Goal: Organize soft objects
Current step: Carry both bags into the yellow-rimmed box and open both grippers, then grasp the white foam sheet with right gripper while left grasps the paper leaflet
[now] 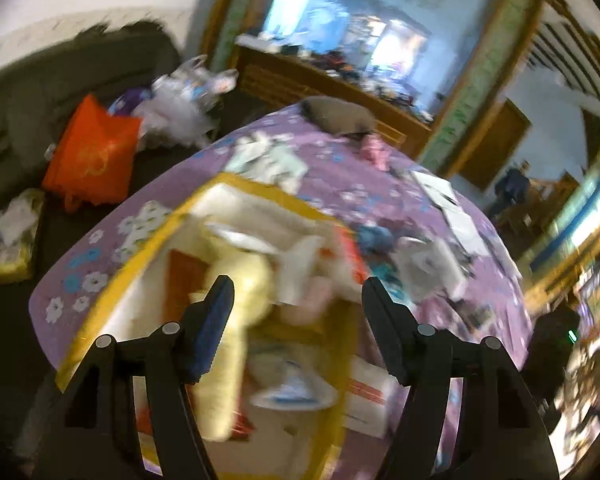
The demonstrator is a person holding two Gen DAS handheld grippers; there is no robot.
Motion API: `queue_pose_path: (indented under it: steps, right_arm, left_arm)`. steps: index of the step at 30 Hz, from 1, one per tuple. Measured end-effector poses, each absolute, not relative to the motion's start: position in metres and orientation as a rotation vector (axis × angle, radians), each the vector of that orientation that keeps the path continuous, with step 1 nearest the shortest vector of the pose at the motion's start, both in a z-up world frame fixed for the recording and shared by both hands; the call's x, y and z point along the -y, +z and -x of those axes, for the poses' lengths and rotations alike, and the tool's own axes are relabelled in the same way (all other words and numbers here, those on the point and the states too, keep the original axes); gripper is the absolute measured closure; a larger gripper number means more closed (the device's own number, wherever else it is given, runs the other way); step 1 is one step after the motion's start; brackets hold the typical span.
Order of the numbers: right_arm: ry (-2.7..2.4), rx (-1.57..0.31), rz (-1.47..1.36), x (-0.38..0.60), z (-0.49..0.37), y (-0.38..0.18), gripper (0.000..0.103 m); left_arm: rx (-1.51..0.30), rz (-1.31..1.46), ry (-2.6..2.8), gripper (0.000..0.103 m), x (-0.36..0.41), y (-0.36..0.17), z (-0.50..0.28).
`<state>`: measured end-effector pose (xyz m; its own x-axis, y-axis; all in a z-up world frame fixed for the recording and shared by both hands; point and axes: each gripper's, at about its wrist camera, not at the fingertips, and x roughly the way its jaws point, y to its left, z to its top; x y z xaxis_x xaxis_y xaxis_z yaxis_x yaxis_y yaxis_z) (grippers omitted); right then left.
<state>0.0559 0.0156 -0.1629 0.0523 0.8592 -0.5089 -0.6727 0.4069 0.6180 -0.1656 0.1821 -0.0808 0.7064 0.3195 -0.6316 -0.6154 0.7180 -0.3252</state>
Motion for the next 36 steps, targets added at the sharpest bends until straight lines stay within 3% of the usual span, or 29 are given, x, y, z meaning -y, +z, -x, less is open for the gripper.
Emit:
queue_pose_path:
  steps: [13,36]
  right_arm:
    - [1.087,-0.994,-0.254,0.010,-0.091,-0.180,0.035]
    - [1.040,-1.020,-0.246,0.016,-0.095,-0.188,0.035]
  left_arm:
    - [-0.788,0.548,0.276,0.036,-0.126,-0.112,0.082]
    - [-0.846,0.640,0.241,0.036,-0.127,-0.134,0.072]
